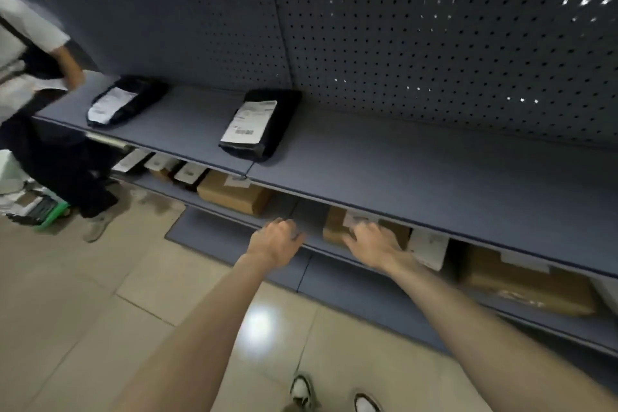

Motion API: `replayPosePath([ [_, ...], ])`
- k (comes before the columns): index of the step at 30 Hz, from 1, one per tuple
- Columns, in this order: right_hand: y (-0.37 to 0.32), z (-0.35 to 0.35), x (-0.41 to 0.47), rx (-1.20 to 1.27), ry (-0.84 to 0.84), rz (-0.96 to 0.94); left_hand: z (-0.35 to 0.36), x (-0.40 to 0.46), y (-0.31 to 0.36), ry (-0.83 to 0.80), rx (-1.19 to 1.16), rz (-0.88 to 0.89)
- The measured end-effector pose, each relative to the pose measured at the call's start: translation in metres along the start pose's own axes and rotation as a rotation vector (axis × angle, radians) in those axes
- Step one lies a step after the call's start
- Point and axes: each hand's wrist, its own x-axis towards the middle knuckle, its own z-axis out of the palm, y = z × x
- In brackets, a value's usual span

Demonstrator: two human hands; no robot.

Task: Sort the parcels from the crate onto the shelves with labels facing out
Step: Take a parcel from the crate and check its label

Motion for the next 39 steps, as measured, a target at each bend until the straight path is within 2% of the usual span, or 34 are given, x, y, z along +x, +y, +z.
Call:
replayPosePath([
  [7,0.047,0.045,0.021,0.125,0.036,0.373,0.052,0.084,-0.016,-0.111,-0.059,0.145],
  [10,0.074,0.072,0.035,0.156,0.049,0.509,0.079,0.117,-0.020,-0.106,-0.156,0.146],
  [16,0.124,0.122,0.083,0.253,0.185,0.674,0.140,0.174,-0.021,-0.143,-0.257,0.140],
  [22,0.143,0.163,0.116,0.475,0.348,0.723,0.185,0.219,-0.017,-0.148,-0.490,0.080],
  [26,0.145,0.176,0.130,0.623,0.433,0.740,0.197,0.232,-0.019,-0.056,-0.657,0.002],
  [31,0.138,0.188,0.131,0.986,0.562,0.683,0.209,0.229,-0.023,-0.027,-0.883,0.006],
  [39,0.127,0.197,0.109,0.984,0.549,0.599,0.213,0.205,-0.044,-0.013,-0.960,-0.036],
])
